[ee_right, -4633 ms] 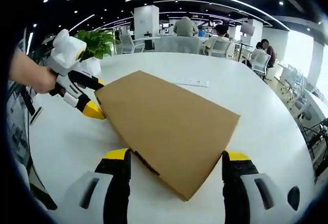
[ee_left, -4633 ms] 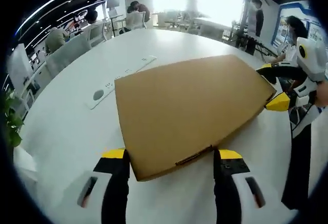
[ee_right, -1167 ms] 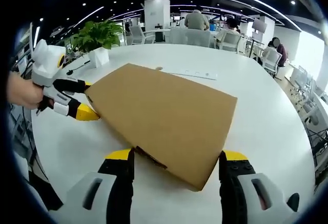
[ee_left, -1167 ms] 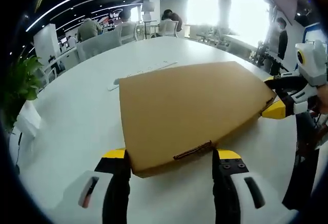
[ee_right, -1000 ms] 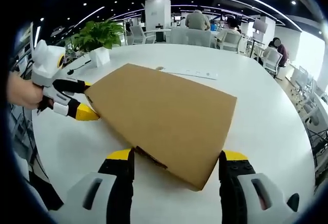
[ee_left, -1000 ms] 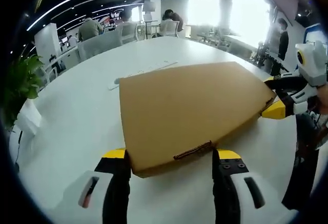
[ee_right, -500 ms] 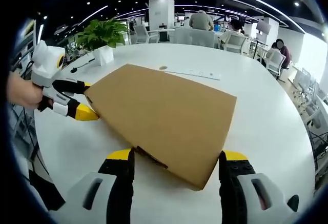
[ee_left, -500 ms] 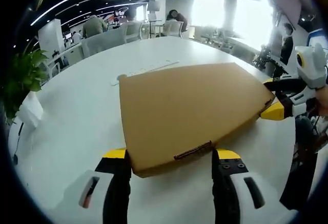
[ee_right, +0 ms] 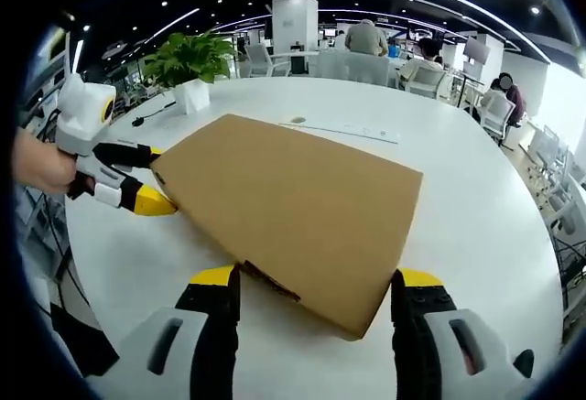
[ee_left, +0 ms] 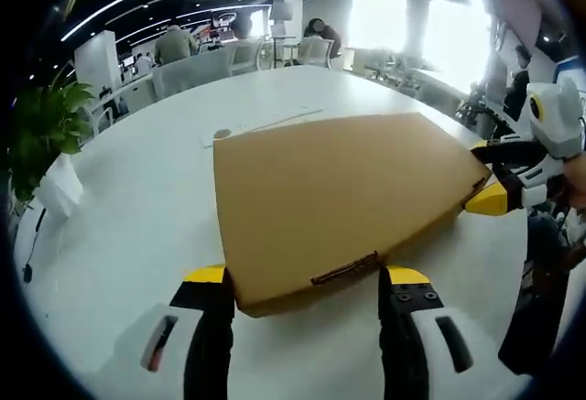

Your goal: Operate the shoe box by opening the lid, removing the specified soft item, and placing it in the target area until the item is outside and the box remains undamaged.

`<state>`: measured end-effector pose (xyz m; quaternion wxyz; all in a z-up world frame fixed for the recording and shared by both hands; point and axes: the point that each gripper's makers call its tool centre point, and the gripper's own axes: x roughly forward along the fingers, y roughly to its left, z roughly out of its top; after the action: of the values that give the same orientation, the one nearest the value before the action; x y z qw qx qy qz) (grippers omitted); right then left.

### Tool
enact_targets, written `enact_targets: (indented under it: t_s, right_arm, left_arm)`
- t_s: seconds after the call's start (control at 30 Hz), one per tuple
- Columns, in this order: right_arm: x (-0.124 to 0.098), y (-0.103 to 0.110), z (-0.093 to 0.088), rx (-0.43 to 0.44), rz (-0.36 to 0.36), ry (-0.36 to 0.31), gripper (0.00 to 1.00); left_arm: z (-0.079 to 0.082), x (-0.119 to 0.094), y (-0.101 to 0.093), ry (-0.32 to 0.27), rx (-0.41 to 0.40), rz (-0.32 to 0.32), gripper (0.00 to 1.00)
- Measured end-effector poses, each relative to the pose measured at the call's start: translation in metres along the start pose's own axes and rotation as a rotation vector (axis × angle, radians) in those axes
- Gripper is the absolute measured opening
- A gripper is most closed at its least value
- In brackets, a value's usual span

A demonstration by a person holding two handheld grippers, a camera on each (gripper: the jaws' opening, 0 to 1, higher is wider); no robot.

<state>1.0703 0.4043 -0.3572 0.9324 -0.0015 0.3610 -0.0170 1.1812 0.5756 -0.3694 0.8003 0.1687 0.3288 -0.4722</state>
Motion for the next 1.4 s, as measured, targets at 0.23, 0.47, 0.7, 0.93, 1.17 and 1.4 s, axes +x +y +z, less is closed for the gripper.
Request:
enact_targets:
  t_s: [0.23,0.47,0.7,0.93,1.17,1.4]
  right_arm:
    - [0.001,0.001,-0.002,-0.005,0.007,0.002,0.67]
    - [-0.006,0.004,-0.008,-0.007,0.02,-0.006,0.67]
    - [-0.009,0.006,-0.011,-0.018,0.027,-0.004,0.67]
    - [-0.01,0.007,-0.012,-0.021,0.033,0.005,0.67]
    - [-0.013,0.009,-0.014,-0.028,0.04,0.013,0.67]
    - [-0.016,0.011,-0.018,-0.029,0.047,0.004,0.66]
  left_arm:
    - [-0.004,-0.002,-0.002,0.006,-0.006,0.006,0.64]
    - [-0.009,-0.009,-0.009,0.0,-0.009,0.009,0.64]
    - [-0.013,-0.014,-0.013,-0.026,-0.019,0.023,0.64]
    - [-0.017,-0.017,-0.015,-0.035,-0.029,0.032,0.64]
    - [-0.019,-0.021,-0.019,-0.049,-0.038,0.04,0.64]
    - [-0.024,-0.024,-0.021,-0.052,-0.05,0.05,0.64]
